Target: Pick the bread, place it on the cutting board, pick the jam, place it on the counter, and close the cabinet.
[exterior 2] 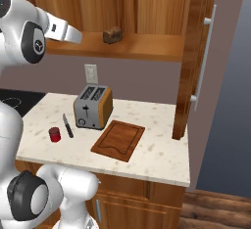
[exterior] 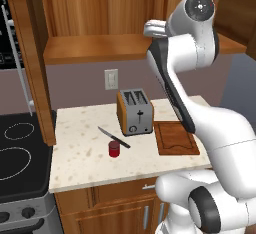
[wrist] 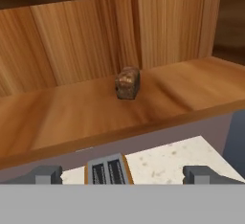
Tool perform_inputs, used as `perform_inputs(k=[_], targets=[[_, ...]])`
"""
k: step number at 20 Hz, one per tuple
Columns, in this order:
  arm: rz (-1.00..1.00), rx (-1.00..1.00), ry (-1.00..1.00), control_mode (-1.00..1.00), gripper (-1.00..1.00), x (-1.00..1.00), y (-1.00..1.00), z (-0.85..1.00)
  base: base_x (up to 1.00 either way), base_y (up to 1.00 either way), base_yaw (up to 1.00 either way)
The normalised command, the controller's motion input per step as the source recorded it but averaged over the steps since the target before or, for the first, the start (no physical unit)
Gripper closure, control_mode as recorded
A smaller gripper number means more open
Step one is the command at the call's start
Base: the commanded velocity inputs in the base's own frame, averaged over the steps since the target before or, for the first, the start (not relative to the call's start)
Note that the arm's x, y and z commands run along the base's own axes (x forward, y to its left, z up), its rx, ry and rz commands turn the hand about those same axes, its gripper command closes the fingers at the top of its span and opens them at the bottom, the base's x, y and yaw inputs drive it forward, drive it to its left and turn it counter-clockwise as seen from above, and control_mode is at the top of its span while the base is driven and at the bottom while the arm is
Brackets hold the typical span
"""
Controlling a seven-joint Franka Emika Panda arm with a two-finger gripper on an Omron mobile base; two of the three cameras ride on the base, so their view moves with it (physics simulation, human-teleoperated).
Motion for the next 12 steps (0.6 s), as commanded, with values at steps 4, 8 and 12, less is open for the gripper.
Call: perform_inputs(k=[4, 8, 12], targets=[[0.00, 0.00, 0.00, -1.00, -1.00, 0.11, -0.04, 0.00, 0.00, 0.00, 0.00], [0.00, 0.00, 0.00, -1.00, -1.00, 0.10, -0.01, -0.01, 0.00, 0.00, 0.00], [0.00, 0.00, 0.00, -1.00, -1.00, 0.13, -0.01, 0.00, 0.00, 0.00, 0.00]])
